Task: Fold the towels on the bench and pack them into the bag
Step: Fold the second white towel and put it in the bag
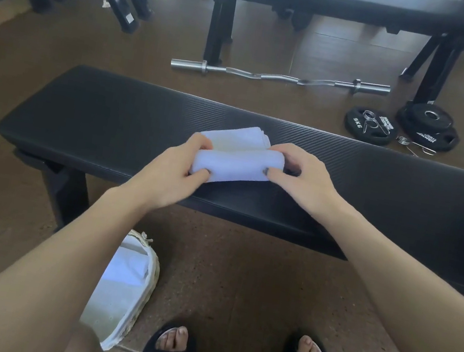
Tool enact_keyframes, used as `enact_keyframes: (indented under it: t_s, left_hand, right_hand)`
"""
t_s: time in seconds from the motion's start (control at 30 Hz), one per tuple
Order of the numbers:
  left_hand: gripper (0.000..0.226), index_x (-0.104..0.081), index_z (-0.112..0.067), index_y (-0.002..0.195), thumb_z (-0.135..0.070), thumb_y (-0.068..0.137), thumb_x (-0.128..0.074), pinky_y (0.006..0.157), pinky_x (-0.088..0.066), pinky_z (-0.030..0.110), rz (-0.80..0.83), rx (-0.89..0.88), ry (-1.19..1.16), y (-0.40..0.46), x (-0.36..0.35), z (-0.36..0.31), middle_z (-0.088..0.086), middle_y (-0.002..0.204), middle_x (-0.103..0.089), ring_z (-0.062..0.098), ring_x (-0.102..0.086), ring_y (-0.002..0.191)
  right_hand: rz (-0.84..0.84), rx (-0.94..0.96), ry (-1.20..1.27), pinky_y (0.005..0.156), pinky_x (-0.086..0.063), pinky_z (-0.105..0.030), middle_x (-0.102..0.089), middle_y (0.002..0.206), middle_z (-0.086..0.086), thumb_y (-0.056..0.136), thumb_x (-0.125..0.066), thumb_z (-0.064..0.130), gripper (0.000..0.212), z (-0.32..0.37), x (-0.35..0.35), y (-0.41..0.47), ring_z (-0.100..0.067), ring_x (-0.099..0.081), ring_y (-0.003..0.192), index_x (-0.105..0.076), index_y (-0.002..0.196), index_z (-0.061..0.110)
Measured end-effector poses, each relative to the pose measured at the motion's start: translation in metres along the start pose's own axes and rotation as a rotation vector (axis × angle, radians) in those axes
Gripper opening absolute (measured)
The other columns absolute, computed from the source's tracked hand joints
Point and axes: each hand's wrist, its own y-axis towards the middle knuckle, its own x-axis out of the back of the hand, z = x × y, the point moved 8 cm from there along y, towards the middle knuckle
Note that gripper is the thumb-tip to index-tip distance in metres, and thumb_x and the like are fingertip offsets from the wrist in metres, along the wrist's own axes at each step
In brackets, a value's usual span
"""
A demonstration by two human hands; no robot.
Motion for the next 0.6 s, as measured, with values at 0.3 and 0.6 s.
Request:
enact_keyframes:
  t_s: [0.3, 0.6]
  left_hand:
    - [0.035, -0.044, -0.012, 0.102, -0.046, 0.104, -0.037, 0.065, -0.036, 0.035, -0.098, 0.339, -0.214, 0.005, 0.001, 0.026, 0.002, 0.092, -0.056, 0.018, -0.048, 0.082]
    - [0.041, -0.049, -0.026, 0.132, -0.005, 0.098, -0.044, 0.105, -0.039, 0.041, -0.358, 0.200, -0.213, 0.019, 0.011, 0.013, 0.003, 0.130, -0.035, 0.025, -0.038, 0.124]
  right_hand:
    - [-0.102, -0.236, 0.053, 0.081, -0.051, -0.035, -0.072, 0.093, 0.005, 0.089, -0.063, 0.051, 0.029, -0.012, -0.009, 0.017, -0.016, -0.066, 0.091, -0.066, 0.098, 0.024]
    - [-0.207, -0.287, -0.020, 0.085, -0.051, -0.040, -0.064, 0.089, 0.006, 0.090, -0.057, 0.055, 0.030, -0.005, -0.014, 0.023, -0.017, -0.061, 0.088, -0.057, 0.098, 0.026]
